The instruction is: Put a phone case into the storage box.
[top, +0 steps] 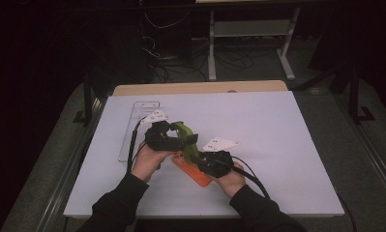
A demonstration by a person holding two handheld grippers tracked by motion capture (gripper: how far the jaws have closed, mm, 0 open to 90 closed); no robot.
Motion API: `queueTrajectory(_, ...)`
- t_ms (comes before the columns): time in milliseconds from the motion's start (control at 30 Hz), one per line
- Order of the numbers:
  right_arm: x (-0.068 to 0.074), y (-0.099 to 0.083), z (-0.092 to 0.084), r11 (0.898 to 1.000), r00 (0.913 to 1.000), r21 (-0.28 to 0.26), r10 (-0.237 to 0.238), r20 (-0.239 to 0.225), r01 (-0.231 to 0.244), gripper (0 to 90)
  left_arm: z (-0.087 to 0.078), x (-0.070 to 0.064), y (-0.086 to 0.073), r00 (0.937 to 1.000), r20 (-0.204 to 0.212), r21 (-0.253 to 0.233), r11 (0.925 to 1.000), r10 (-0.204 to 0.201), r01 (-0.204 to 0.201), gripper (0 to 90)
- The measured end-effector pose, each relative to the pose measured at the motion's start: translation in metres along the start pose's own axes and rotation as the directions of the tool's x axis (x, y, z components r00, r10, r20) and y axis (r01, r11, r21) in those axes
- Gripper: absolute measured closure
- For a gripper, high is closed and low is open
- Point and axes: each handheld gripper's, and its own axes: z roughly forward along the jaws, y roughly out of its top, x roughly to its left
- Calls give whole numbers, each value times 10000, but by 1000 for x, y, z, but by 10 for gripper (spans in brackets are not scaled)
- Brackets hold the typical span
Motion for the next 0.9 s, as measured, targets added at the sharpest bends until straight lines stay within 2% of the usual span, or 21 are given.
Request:
queueTrajectory(67,0,1,-1,9999,10000,106,-71,-28,71,645,0,0,0,9999,-139,-114,9999,88,-89,149)
queueTrajectory(100,0,1,-1,9999,10000,106,-71,-28,71,645,-1,0,1,9998,-175,-155,9999,63,-66,149)
queueTrajectory(167,-3,2,-5,10000,9999,63,-35,-144,36,565,-3,1,2,9997,-245,-162,9998,58,-62,149)
queueTrajectory(233,-4,2,-6,9999,9999,56,-120,-121,121,542,-3,1,2,9996,-276,-364,9993,-85,75,149)
queueTrajectory(267,-6,3,-10,9997,9998,170,-178,-133,181,483,-4,2,2,9995,-305,-350,9994,-78,67,149)
queueTrajectory(367,-10,2,-14,9994,9995,192,-283,-156,286,444,-4,3,2,9994,-335,-341,9994,-73,62,149)
queueTrajectory(400,-13,2,-19,9990,9990,221,-383,-249,388,400,-4,3,2,9993,-358,-406,9991,-115,100,149)
queueTrajectory(500,-16,1,-23,9986,9990,379,-347,-294,358,352,-5,4,3,9994,-296,-447,9989,-161,148,149)
queueTrajectory(633,-25,-1,-32,9977,9991,540,-420,-52,422,281,-6,3,3,9995,-260,-501,9986,-197,184,149)
queueTrajectory(733,-39,-4,-43,9986,9992,401,-345,191,337,196,-6,3,3,9996,-234,-518,9985,-182,170,149)
queueTrajectory(800,-42,-6,-46,9989,9993,386,-292,213,284,171,-6,3,3,9995,-257,-516,9985,-194,181,149)
queueTrajectory(900,-50,-12,-53,9989,9978,356,-326,574,306,131,-7,3,3,9995,-272,-540,9984,-173,158,149)
